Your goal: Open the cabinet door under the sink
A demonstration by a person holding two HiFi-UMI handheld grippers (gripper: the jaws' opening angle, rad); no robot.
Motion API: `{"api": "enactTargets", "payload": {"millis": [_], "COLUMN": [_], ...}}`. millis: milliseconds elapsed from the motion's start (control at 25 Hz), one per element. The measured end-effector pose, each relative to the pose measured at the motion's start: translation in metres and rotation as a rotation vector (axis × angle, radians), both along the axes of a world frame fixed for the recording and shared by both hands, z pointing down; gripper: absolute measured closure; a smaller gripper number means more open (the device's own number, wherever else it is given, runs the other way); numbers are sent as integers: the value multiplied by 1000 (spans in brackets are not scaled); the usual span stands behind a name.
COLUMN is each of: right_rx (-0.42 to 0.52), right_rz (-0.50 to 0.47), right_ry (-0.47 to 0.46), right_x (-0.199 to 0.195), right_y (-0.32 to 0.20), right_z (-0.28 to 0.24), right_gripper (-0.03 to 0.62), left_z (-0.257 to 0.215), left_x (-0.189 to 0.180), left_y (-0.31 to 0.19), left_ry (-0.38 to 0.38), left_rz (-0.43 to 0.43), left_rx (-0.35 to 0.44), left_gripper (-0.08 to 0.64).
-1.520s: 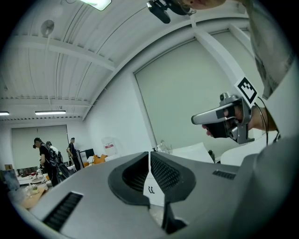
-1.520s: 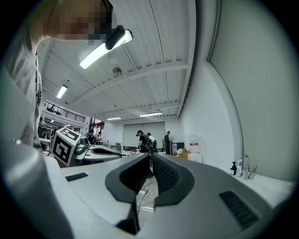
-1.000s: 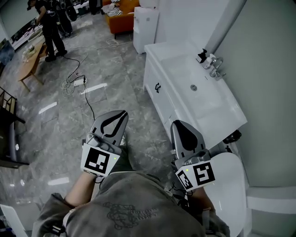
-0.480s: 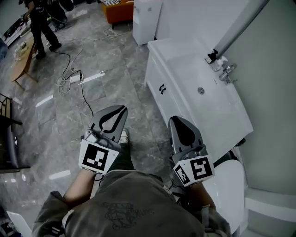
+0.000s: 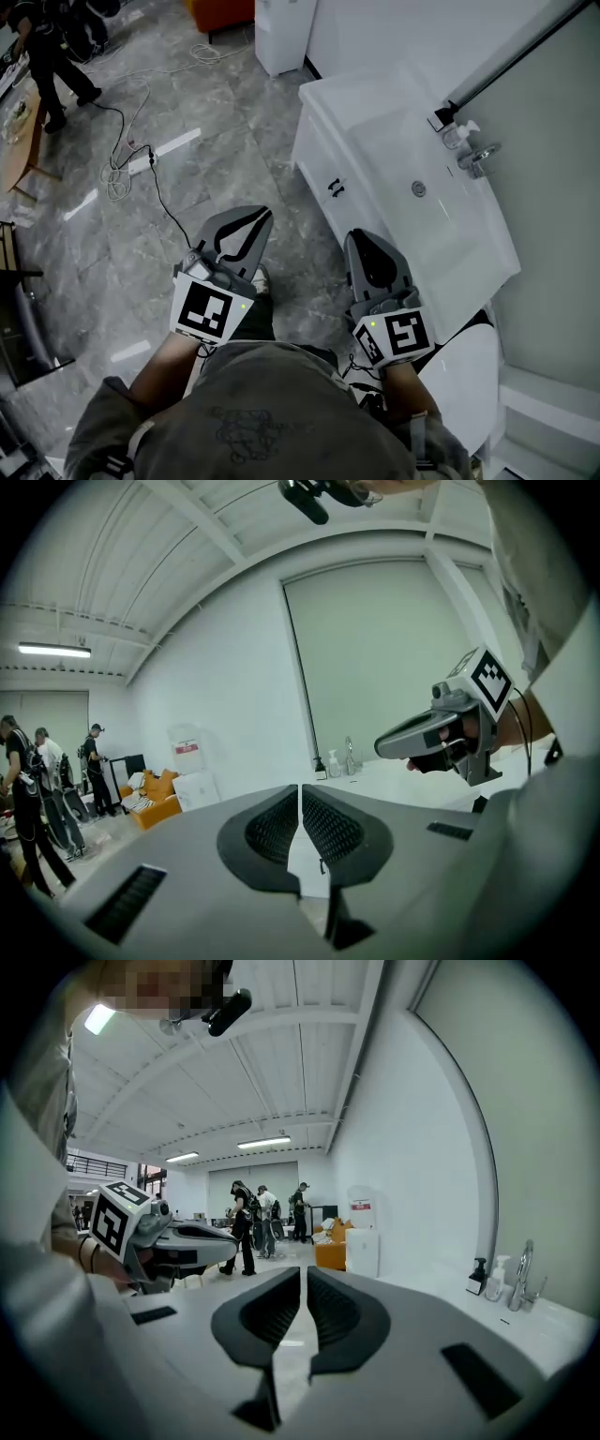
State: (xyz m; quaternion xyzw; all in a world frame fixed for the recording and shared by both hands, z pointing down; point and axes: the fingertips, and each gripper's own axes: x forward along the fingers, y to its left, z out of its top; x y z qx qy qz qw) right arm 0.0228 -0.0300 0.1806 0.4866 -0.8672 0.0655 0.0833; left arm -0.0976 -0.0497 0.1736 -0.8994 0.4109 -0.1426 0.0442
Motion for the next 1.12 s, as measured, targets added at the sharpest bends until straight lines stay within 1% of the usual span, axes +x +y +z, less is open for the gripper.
{"api": "enactTargets", "payload": {"millis": [200,360,560,840,960,1080,1120], "right_rx": [-37,-95,-171,-266,-293,-327,-340], "right_rz": [65,152,207,315,324,293,284], "right_ry": [26,8,10,10,60,107,115], "right_x": [-5,3,7,32,36,31,29], "right_y": [-45,-70,-92,-134,-150,-163,-166], "right_z": [26,54,94,167,206,245,258], "right_gripper": [552,552,551,551,551,546,535], "left_z": [17,35,62,112,139,166,174], "left_x": [-4,1,10,35,44,52,56], "left_y": [-51,-83,-111,-149,-162,-174,-178], "left_ry": [9,0,0,-43,-58,-86,-91], "left_rz": [77,126,146,151,143,133,135], "left_rx": [-22,-34,-73,-144,-177,-212,-221], "left_gripper": [534,534,534,534,534,534,534]}}
